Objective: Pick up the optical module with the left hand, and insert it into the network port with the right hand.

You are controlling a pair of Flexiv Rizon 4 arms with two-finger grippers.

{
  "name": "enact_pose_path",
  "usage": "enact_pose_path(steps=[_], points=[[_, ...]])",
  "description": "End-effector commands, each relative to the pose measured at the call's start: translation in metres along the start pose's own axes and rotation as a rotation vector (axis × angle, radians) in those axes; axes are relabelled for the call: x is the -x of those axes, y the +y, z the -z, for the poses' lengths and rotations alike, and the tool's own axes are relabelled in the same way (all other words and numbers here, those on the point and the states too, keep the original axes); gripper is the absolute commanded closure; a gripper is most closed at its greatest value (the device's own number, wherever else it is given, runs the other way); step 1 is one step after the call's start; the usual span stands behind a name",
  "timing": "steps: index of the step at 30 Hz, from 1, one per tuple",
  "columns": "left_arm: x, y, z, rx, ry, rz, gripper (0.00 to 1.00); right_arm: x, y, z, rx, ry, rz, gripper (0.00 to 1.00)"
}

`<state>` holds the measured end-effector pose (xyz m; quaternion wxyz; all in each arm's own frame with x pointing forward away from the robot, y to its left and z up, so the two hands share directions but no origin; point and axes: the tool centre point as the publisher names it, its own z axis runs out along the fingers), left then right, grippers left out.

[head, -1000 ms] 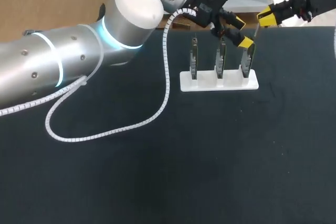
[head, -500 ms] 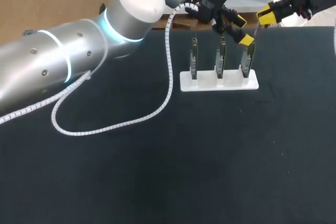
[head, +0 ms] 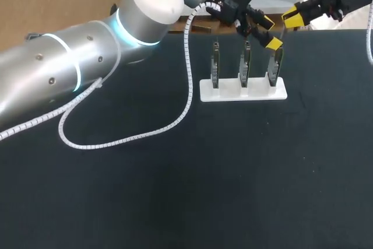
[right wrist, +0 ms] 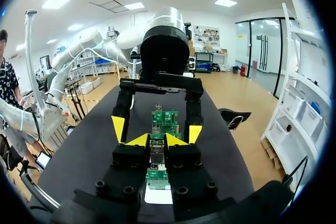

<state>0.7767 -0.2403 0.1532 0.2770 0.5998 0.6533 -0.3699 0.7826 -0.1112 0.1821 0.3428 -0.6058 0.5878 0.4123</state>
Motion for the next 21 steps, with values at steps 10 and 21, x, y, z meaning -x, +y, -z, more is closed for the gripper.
enact_pose_path(steps=[10, 21], points=[[0.0014, 0.0017, -0.0004, -0.003, 0.006, 0.002, 0.00, -0.0008, -0.0005, -0.0076, 0.024, 0.015, 0.005, 1.00], [0.0014, 0.0017, -0.0004, -0.003, 0.006, 0.002, 0.00, -0.0027, 0.0030, -0.0093, 0.016, 0.035, 0.015, 1.00]])
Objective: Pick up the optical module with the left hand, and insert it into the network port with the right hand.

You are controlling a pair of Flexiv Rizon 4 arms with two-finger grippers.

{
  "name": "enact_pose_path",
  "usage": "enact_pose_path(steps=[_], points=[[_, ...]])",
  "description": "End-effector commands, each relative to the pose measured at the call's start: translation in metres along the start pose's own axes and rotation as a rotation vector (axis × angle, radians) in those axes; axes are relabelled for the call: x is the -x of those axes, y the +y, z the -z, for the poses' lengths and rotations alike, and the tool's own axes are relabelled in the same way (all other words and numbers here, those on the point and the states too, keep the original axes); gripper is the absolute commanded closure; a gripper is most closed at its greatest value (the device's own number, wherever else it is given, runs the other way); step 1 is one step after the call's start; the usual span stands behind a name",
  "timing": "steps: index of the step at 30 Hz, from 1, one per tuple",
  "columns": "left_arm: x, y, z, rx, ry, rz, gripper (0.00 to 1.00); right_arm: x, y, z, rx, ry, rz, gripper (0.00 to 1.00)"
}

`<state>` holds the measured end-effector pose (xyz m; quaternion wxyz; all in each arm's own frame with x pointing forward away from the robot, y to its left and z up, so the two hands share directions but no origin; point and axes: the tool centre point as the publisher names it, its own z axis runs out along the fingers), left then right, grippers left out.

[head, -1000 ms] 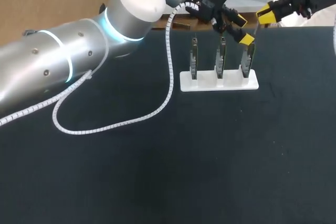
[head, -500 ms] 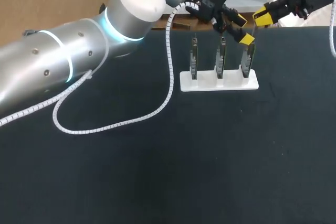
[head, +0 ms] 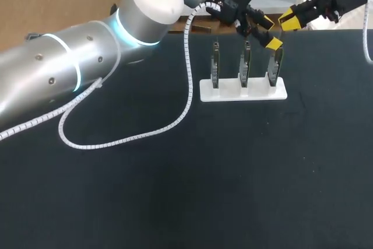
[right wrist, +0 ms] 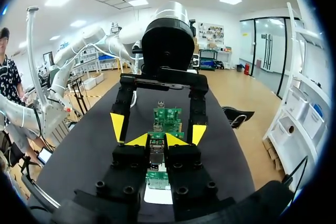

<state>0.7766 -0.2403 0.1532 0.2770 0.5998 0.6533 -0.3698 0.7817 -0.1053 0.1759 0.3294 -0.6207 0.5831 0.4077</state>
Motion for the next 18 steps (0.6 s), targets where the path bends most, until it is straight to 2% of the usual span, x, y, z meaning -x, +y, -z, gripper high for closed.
enact_pose_path(steps=[1, 18], points=[[0.001, 0.002, 0.000, -0.003, 0.006, 0.002, 0.00, 0.000, 0.003, -0.001, -0.011, 0.005, -0.002, 1.00], [0.001, 0.002, 0.000, -0.003, 0.006, 0.002, 0.00, 0.001, 0.014, -0.003, -0.031, 0.016, 0.004, 1.00]])
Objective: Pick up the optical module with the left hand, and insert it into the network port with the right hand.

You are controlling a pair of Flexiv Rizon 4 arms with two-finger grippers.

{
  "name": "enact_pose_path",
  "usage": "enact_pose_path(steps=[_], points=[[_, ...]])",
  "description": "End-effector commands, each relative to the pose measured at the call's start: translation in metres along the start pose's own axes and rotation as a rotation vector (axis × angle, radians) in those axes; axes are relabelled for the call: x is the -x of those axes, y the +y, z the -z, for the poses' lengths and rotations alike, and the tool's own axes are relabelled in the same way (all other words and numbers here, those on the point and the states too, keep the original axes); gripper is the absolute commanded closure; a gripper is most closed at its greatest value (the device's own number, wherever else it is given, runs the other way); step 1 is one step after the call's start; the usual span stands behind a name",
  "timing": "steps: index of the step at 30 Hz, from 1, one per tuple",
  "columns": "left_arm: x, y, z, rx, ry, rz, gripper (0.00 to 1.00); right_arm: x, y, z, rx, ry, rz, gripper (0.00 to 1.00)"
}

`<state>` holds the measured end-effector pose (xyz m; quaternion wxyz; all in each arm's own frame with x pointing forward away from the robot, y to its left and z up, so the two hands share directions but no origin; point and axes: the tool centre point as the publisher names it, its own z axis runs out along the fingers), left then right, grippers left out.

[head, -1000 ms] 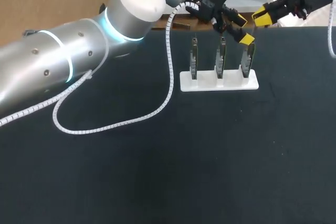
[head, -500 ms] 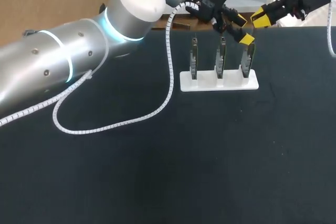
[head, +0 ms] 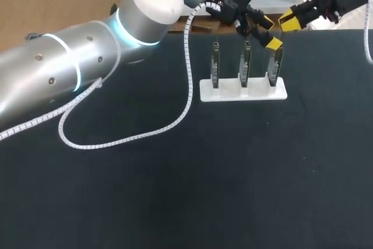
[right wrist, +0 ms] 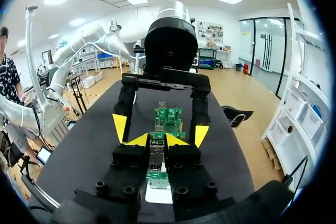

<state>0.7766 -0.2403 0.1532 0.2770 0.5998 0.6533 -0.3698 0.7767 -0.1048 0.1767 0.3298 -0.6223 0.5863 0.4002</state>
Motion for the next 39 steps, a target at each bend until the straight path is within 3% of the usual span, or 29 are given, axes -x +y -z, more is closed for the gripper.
enact_pose_path(steps=[1, 39], points=[[0.0015, 0.0017, -0.0004, -0.003, 0.006, 0.002, 0.00, -0.0007, 0.0094, -0.0027, -0.022, 0.009, 0.002, 1.00], [0.0015, 0.0017, -0.0004, -0.003, 0.006, 0.002, 0.00, -0.0077, 0.0048, -0.0020, -0.061, 0.029, -0.005, 1.00]])
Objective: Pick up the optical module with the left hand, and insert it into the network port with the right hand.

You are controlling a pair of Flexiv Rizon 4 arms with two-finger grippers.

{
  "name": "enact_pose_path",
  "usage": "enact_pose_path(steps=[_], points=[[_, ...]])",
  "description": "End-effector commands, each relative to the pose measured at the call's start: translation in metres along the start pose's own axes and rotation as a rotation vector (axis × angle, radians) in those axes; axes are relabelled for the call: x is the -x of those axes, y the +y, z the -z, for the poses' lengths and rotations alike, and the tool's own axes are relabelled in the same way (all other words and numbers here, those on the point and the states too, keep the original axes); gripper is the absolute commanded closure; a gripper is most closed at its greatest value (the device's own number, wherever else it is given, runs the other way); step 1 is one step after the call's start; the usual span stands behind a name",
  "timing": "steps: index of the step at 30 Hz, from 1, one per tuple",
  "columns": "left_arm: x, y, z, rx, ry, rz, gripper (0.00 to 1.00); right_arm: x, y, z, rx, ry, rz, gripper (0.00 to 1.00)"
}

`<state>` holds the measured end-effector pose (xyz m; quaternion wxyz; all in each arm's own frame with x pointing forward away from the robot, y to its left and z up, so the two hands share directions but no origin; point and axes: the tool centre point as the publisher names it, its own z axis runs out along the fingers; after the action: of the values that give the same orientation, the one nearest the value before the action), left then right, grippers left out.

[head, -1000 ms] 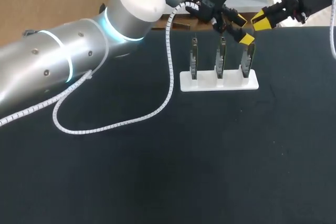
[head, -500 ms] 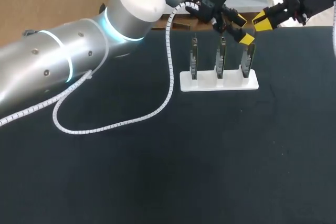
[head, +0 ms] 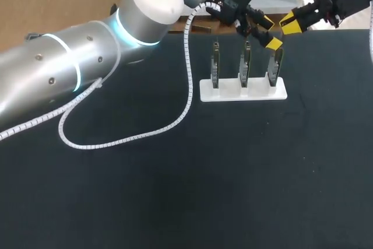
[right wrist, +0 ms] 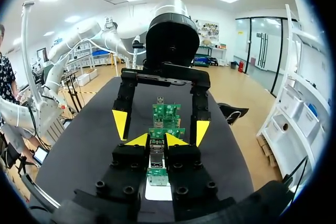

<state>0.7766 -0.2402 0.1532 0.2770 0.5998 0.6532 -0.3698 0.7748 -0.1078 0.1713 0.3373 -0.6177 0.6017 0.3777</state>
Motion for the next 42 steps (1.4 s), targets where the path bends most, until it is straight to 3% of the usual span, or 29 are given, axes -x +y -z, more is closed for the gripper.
enact_pose_path(steps=[1, 42], points=[[0.0015, 0.0017, -0.0004, -0.003, 0.006, 0.002, 0.00, -0.0012, 0.0030, -0.0018, -0.012, 0.002, -0.002, 1.00], [0.0015, 0.0017, -0.0004, -0.003, 0.006, 0.002, 0.00, 0.0033, 0.0050, -0.0011, -0.065, 0.022, -0.031, 1.00]])
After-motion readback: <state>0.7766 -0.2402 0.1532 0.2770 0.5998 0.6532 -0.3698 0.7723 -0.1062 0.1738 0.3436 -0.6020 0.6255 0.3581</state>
